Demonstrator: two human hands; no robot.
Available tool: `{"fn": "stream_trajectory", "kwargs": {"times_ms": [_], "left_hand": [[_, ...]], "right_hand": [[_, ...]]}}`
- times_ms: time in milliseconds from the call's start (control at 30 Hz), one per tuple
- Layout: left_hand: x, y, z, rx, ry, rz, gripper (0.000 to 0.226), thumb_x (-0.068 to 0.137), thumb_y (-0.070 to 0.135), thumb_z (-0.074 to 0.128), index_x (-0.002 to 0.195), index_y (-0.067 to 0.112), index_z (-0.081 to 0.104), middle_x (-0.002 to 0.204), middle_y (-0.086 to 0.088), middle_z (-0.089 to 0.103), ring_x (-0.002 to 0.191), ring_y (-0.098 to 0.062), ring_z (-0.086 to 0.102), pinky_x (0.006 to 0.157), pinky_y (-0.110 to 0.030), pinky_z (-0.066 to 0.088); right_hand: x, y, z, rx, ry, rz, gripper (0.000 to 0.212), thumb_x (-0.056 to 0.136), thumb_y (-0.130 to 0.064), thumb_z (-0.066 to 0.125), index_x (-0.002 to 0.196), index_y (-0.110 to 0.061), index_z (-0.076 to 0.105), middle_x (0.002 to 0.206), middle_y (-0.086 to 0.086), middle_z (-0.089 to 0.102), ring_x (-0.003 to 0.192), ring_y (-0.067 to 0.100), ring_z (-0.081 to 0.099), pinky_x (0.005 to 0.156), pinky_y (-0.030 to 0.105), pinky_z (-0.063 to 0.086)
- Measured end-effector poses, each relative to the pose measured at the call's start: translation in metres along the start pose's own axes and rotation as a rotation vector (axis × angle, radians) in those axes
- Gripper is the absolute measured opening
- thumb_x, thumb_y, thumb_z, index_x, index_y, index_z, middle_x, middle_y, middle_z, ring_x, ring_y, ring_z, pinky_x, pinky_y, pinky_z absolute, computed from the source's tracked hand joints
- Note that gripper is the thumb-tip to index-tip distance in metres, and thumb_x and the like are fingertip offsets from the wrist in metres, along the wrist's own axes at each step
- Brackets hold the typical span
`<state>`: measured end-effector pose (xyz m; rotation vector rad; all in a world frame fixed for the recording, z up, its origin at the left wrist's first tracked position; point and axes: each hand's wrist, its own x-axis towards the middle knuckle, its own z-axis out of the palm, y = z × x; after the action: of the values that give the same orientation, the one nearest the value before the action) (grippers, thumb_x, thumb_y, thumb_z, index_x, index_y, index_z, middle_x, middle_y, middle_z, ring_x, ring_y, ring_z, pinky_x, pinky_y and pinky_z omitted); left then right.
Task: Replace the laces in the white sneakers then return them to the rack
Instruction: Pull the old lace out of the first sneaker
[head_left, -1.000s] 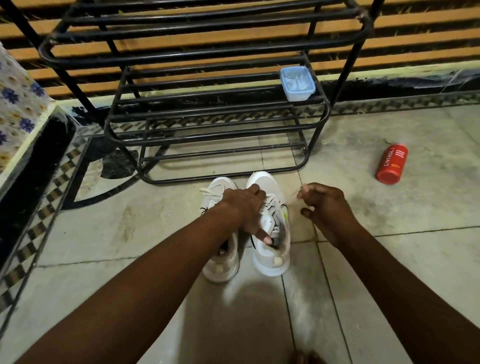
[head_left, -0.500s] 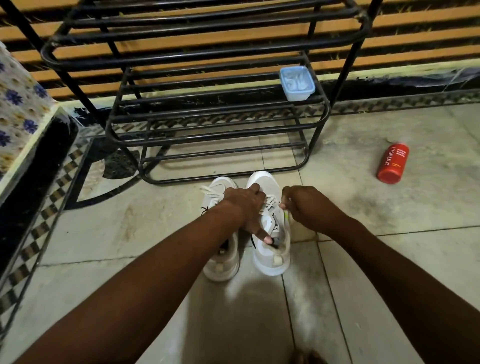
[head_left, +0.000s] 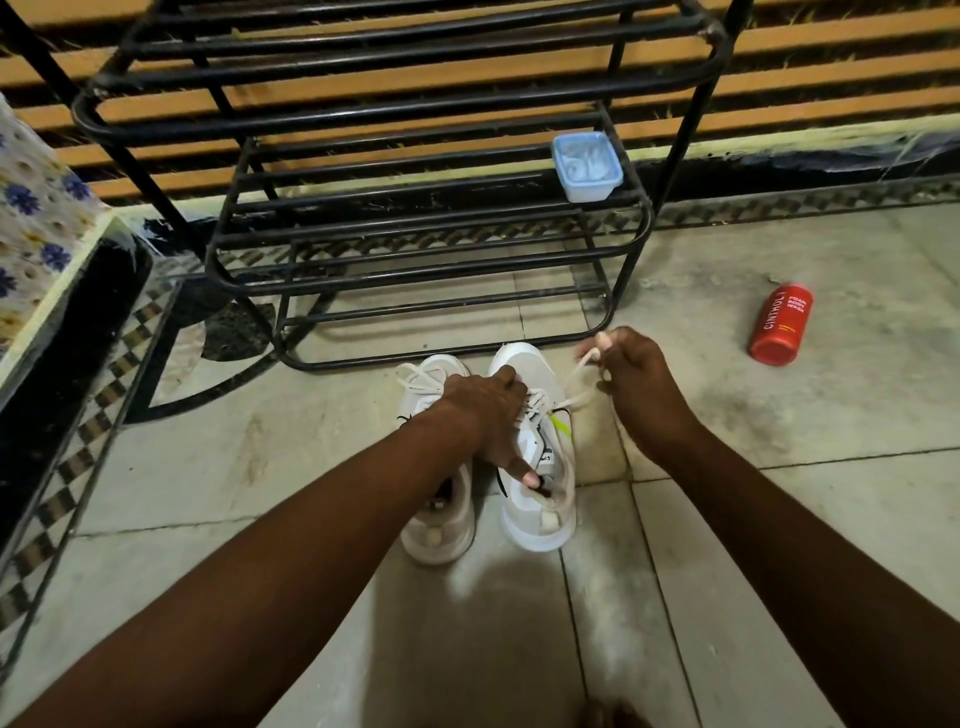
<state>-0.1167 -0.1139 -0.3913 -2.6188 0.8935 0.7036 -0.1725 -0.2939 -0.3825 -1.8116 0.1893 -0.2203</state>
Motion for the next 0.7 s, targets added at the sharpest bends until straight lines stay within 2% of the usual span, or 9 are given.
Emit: {"fn": "stream_trajectory", "kwargs": {"times_ms": [67, 100, 167, 233, 300, 367, 467, 567, 700], "left_hand": [[0.000, 0.001, -0.001, 0.007, -0.002, -0.004, 0.141, 0.053, 0.097, 0.065, 0.162, 0.022, 0.017, 0.168, 0.000, 0.015, 0.145, -0.031, 0.040, 0.105, -0.052, 0.040], [0.000, 0.001, -0.001, 0.011, -0.002, -0.006, 0.141, 0.053, 0.097, 0.064, 0.162, 0.022, 0.017, 0.169, 0.000, 0.014, 0.145, -0.031, 0.040, 0.105, -0.052, 0.040], [0.000, 0.002, -0.002, 0.019, -0.010, -0.011, 0.142, 0.052, 0.098, 0.064, 0.163, 0.022, 0.016, 0.169, 0.000, 0.014, 0.146, -0.031, 0.039, 0.105, -0.051, 0.040], [0.000, 0.003, -0.002, 0.026, -0.014, -0.015, 0.143, 0.051, 0.098, 0.064, 0.162, 0.021, 0.018, 0.168, 0.000, 0.017, 0.145, -0.031, 0.041, 0.104, -0.051, 0.041], [0.001, 0.003, -0.002, 0.032, -0.009, -0.010, 0.143, 0.050, 0.098, 0.064, 0.161, 0.020, 0.020, 0.166, -0.001, 0.020, 0.143, -0.031, 0.043, 0.103, -0.051, 0.042], [0.001, 0.003, -0.002, 0.026, -0.006, -0.014, 0.143, 0.050, 0.098, 0.064, 0.161, 0.020, 0.021, 0.165, 0.000, 0.022, 0.141, -0.031, 0.044, 0.102, -0.051, 0.042], [0.002, 0.003, -0.003, 0.035, -0.006, -0.011, 0.144, 0.049, 0.099, 0.064, 0.161, 0.020, 0.020, 0.166, -0.001, 0.020, 0.141, -0.031, 0.044, 0.102, -0.051, 0.043], [0.002, 0.003, -0.002, 0.035, 0.006, -0.010, 0.146, 0.047, 0.100, 0.063, 0.161, 0.020, 0.020, 0.166, 0.000, 0.020, 0.141, -0.031, 0.045, 0.098, -0.051, 0.044], [0.003, 0.001, 0.000, 0.022, 0.012, -0.014, 0.146, 0.046, 0.100, 0.063, 0.162, 0.022, 0.018, 0.166, 0.001, 0.020, 0.142, -0.031, 0.044, 0.099, -0.051, 0.044]], "right_hand": [[-0.006, -0.001, 0.002, 0.161, -0.030, 0.063, 0.026, 0.108, -0.017, 0.041, 0.084, -0.010, 0.048, 0.071, 0.007, 0.060, 0.064, 0.021, 0.059, 0.057, 0.026, 0.045], [-0.009, 0.001, 0.001, 0.087, -0.052, 0.026, 0.024, 0.108, -0.012, 0.041, 0.084, -0.011, 0.044, 0.066, 0.004, 0.053, 0.059, 0.018, 0.052, 0.054, 0.026, 0.043], [-0.008, 0.008, -0.006, -0.371, -0.219, -0.173, 0.017, 0.105, -0.006, 0.044, 0.090, -0.013, 0.041, 0.068, 0.004, 0.049, 0.059, 0.019, 0.046, 0.054, 0.032, 0.042], [-0.005, 0.014, -0.010, -0.821, -0.412, -0.319, 0.012, 0.102, -0.017, 0.050, 0.095, -0.014, 0.042, 0.078, 0.005, 0.052, 0.067, 0.025, 0.050, 0.062, 0.039, 0.045], [-0.002, 0.018, -0.014, -0.988, -0.521, -0.355, 0.014, 0.099, -0.023, 0.055, 0.098, -0.010, 0.051, 0.090, 0.009, 0.052, 0.078, 0.029, 0.054, 0.068, 0.040, 0.047], [0.002, 0.015, -0.014, -1.064, -0.527, -0.391, 0.006, 0.096, -0.015, 0.056, 0.097, -0.009, 0.058, 0.094, 0.011, 0.051, 0.075, 0.030, 0.057, 0.064, 0.036, 0.043], [0.006, 0.009, -0.015, -1.147, -0.363, -0.488, 0.009, 0.088, -0.005, 0.052, 0.092, -0.010, 0.057, 0.094, 0.010, 0.051, 0.066, 0.030, 0.056, 0.062, 0.032, 0.033], [0.002, 0.000, -0.011, -1.045, -0.124, -0.521, 0.008, 0.092, -0.017, 0.051, 0.087, -0.012, 0.055, 0.096, 0.008, 0.047, 0.078, 0.025, 0.053, 0.069, 0.034, 0.036], [-0.009, -0.014, 0.015, -0.350, 0.044, -0.197, 0.021, 0.102, -0.017, 0.045, 0.086, -0.008, 0.053, 0.102, 0.010, 0.052, 0.091, 0.023, 0.055, 0.080, 0.037, 0.047]]}}
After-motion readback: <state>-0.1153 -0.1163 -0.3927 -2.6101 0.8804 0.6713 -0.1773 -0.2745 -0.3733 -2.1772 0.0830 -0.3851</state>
